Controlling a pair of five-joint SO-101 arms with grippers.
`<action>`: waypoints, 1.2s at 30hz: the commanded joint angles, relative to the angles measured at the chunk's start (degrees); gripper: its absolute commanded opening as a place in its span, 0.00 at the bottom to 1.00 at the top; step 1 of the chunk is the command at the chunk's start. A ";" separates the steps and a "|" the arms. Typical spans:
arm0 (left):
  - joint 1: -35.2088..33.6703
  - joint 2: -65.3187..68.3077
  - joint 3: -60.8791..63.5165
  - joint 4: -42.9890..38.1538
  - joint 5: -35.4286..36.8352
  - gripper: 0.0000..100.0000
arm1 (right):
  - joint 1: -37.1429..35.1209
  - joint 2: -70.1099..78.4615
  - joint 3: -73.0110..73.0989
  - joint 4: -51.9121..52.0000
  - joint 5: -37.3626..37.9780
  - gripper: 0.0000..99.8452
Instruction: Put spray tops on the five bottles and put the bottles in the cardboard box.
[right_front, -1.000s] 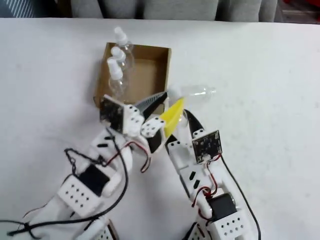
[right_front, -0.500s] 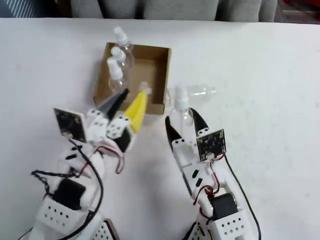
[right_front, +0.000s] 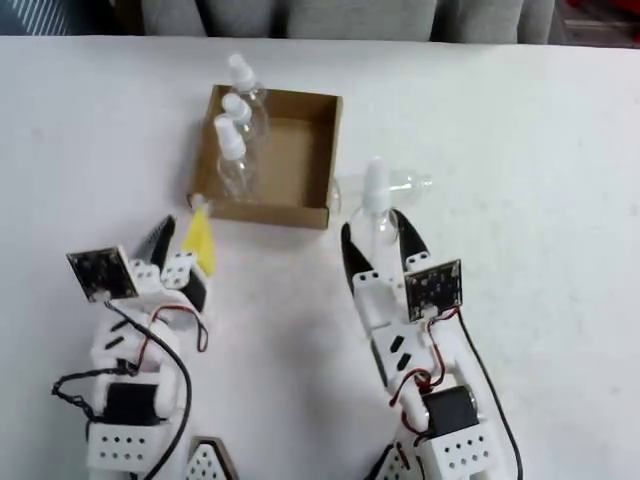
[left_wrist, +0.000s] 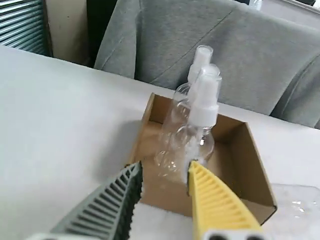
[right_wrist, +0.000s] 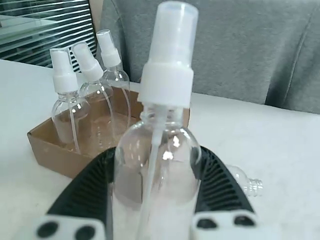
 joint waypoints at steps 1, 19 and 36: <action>-4.62 -6.02 0.26 8.00 -0.62 0.15 | 0.40 -0.40 0.53 -4.70 -0.09 0.02; -5.23 -5.58 0.70 21.36 -9.23 0.15 | 0.31 1.10 -5.10 -21.41 3.52 0.02; -5.23 -5.32 0.70 24.35 -20.66 0.02 | -4.97 48.84 -33.76 -24.04 -8.00 0.02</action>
